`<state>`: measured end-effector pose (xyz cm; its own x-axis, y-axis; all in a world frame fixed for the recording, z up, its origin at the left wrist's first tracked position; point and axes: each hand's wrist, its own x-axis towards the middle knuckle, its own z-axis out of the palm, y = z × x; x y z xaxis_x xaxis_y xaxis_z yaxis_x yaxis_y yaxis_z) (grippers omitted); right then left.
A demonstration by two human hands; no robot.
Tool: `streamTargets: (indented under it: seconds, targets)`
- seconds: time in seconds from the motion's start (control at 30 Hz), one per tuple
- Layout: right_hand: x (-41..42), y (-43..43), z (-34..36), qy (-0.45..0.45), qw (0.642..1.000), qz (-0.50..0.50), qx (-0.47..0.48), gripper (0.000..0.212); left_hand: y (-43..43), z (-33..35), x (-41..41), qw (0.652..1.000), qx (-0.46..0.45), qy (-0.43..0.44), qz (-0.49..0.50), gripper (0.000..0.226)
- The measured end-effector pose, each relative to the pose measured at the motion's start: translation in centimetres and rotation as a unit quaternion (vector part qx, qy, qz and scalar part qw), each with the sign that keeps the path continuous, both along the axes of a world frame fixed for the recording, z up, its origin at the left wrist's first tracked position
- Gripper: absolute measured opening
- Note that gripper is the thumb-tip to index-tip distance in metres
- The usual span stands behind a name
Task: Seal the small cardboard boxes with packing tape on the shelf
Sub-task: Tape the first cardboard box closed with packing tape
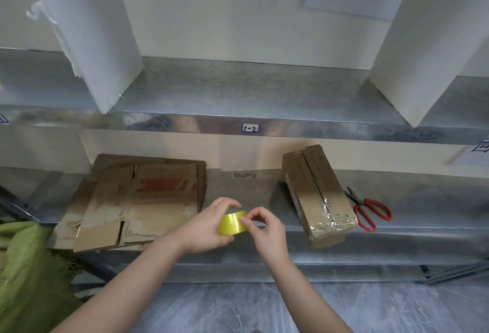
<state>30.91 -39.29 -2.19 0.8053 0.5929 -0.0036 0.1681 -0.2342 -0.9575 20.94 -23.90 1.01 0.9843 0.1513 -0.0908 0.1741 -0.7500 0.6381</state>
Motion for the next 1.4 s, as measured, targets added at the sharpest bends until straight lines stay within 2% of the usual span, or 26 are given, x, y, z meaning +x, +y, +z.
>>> streamTargets:
  seconds: [0.1,0.27,0.4,0.47,0.57,0.73,0.9,1.1,1.4]
  targets:
    - [0.5,0.7,-0.7,0.007,1.000,-0.002,-0.010,0.020,1.2,-0.6,0.3,0.999,-0.013,0.014,0.038,0.065]
    - [0.3,2.0,-1.3,-0.067,0.995,0.060,-0.039,0.021,2.8,-2.1,1.2,0.997,0.019,0.006,0.076,0.060]
    - [0.8,2.7,-1.7,-0.087,0.994,0.055,-0.030,0.018,4.1,-2.4,2.0,0.998,0.019,0.008,0.062,0.064]
    - [1.7,3.0,-1.9,-0.058,0.997,0.036,-0.029,0.018,4.2,-2.5,2.3,0.998,0.005,0.004,0.058,0.063]
    - [2.7,3.6,-2.1,0.064,0.997,0.030,-0.019,0.017,4.5,-2.6,2.7,0.998,-0.018,0.004,0.059,0.061]
    - [3.6,4.4,-2.5,0.153,0.988,0.027,0.002,0.015,4.9,-2.5,3.4,0.997,-0.049,0.017,0.062,0.061]
    - [4.0,4.8,-3.1,0.169,0.985,0.011,0.027,0.015,5.6,-2.4,4.0,0.994,-0.072,0.030,0.077,0.057]
    - [5.3,4.9,-3.6,0.167,0.986,0.017,0.010,0.011,5.7,-2.0,4.6,0.991,-0.096,0.034,0.084,0.055]
    - [6.8,4.0,-3.2,0.178,0.979,0.091,0.031,0.007,5.4,-1.1,5.1,0.989,-0.116,0.042,0.081,0.056]
